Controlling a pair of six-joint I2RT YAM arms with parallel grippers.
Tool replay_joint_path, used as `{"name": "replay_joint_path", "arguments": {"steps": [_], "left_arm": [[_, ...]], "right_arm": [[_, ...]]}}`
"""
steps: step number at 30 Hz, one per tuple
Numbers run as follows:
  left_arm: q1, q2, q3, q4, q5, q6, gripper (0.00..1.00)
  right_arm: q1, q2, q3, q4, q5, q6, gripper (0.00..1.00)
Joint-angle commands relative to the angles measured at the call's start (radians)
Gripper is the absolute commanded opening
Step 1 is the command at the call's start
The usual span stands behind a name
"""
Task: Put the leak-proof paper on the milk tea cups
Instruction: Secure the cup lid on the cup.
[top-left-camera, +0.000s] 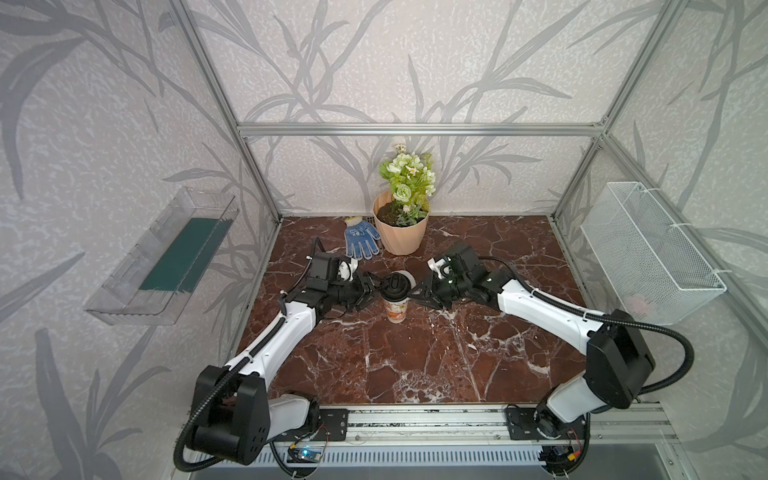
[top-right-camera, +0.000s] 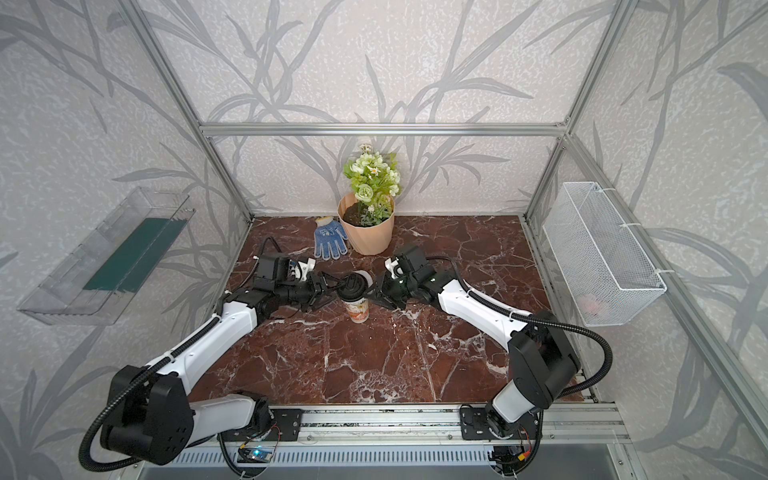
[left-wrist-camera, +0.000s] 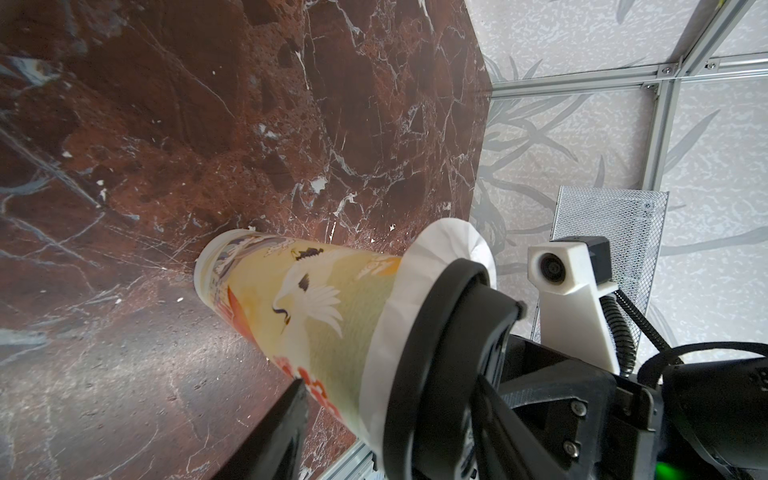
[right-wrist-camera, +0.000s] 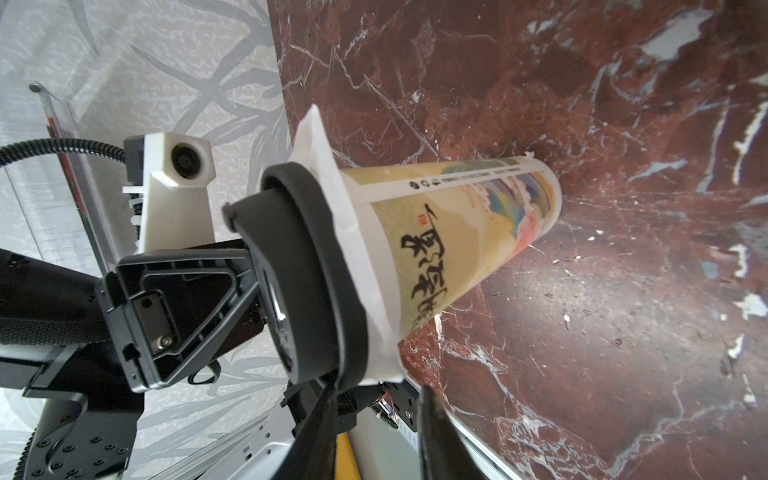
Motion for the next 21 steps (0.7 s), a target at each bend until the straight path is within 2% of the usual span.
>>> {"name": "replay_joint_path", "arguments": {"steps": [1, 10, 21], "left_arm": [[-0.006, 0.039, -0.032, -0.175, -0.069, 0.025, 0.59], [-0.005, 0.039, -0.034, -0.172, -0.068, 0.023, 0.59], [-0.005, 0.046, -0.031, -0.177, -0.07, 0.025, 0.59]], "right_arm": [[-0.004, -0.01, -0.004, 0.026, -0.021, -0.003, 0.35], [-0.004, 0.007, -0.037, 0.09, -0.031, 0.027, 0.34], [-0.013, 0.028, -0.116, 0.114, -0.014, 0.044, 0.21]]}}
